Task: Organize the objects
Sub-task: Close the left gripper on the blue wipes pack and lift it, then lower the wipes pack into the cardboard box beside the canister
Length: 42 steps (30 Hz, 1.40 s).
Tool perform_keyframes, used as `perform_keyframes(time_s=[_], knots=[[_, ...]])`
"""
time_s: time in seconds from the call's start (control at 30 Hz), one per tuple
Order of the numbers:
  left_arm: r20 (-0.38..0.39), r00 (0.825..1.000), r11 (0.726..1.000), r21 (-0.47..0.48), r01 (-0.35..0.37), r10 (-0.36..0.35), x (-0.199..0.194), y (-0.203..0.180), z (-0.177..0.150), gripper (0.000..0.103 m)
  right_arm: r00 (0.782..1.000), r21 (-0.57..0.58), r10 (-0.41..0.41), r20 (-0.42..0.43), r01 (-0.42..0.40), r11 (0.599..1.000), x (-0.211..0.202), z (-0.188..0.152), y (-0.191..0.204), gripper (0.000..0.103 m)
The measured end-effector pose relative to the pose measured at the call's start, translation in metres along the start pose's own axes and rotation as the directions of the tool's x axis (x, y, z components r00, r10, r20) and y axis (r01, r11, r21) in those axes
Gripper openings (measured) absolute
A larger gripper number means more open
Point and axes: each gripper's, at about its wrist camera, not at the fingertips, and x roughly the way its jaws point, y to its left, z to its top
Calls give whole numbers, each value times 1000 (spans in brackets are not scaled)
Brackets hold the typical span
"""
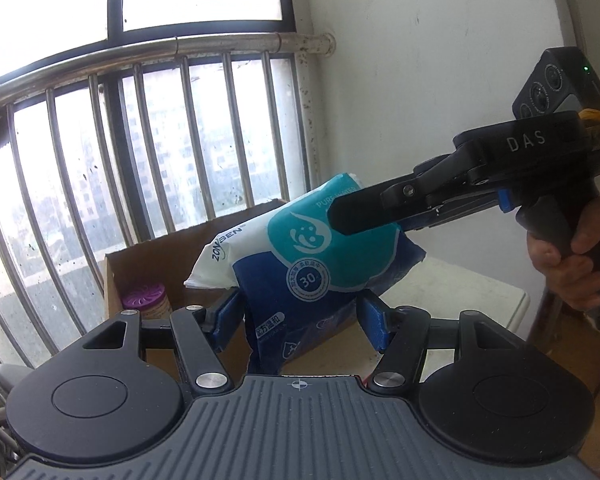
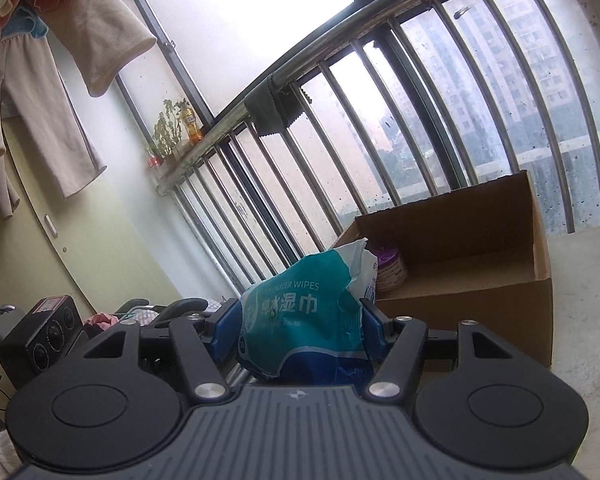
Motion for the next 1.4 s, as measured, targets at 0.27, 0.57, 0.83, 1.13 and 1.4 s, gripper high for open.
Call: perform_keyframes(time_s=[0.27,0.57,0.83,1.13,1.4], knots=[[-7,1000,1000,9,-14,14,30,26,24,62,1000,58,1,-1,0,998,24,32,-29,62],[-106,994,1000,-27,5,-8,114,70,39,62,994,32,-99,-56,101,994,80,67,-73,62],[-293,953,995,-90,45,-70,189,117,50,62,966,79,-176,-190,194,978,146,88,-115,62],[-540,842,1000,-30,2,-18,254,131,47,62,895,143,-250,-370,320,937,213,91,-150,62],[-581,813,999,39,-27,44,263,137,34,57,868,241,-227,-442,359,902,237,77,-177,61]])
